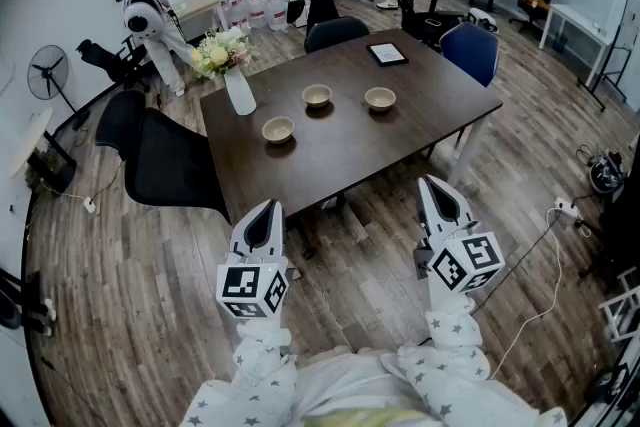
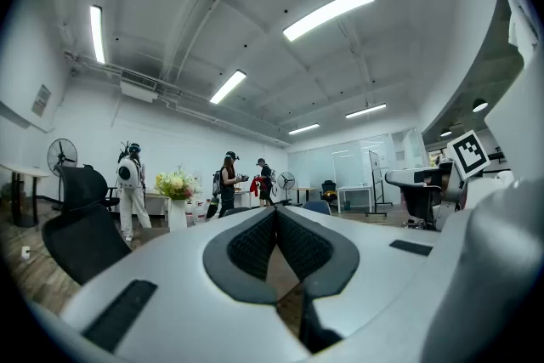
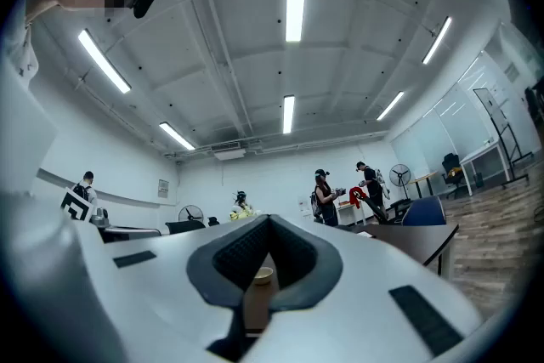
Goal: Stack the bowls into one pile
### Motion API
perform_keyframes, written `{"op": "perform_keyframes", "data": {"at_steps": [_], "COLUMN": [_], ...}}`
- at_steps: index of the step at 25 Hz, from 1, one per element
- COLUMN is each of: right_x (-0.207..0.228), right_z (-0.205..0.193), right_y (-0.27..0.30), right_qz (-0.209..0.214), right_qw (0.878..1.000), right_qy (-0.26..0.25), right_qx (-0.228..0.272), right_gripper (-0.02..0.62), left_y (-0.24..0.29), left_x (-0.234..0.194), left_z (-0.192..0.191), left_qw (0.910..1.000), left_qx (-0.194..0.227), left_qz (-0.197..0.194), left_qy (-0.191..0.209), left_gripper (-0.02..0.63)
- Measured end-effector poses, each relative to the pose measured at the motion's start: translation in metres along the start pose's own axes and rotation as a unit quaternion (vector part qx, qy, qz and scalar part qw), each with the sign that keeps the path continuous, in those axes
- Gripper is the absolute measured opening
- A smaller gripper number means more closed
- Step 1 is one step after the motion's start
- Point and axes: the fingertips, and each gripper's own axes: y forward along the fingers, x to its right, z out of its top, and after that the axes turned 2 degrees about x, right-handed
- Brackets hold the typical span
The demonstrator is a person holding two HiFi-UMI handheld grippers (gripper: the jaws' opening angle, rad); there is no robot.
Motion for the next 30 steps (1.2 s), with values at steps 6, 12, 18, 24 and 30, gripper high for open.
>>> {"op": "perform_keyframes", "data": {"at_steps": [6,12,18,24,30], "right_x": [0.004,0.009,0.02,0.027,0.027], "right_z": [-0.003,-0.003,-0.01,-0.017,-0.026], "right_y": [0.0,-0.007,-0.015,-0.014,0.006], "right_qz": [0.003,0.014,0.013,0.01,0.018], "right_qw": [1.0,1.0,1.0,0.999,0.999], "right_qy": [0.002,0.007,0.021,0.039,0.043], "right_qx": [-0.004,0.002,-0.001,-0.01,-0.019], "right_gripper": [0.021,0.021,0.021,0.021,0.021], "left_y": [0.002,0.003,0.003,-0.002,0.007], "left_x": [0.004,0.017,0.032,0.035,0.025], "left_z": [-0.002,-0.006,-0.015,-0.026,-0.03], "left_qw": [1.0,1.0,0.9998,0.9994,0.999], "left_qx": [-0.002,-0.008,-0.018,-0.034,-0.041], "left_qz": [0.003,0.004,0.003,0.01,0.018], "left_qy": [0.0,0.001,-0.001,-0.006,-0.006], "left_gripper": [0.025,0.025,0.025,0.025,0.025]}}
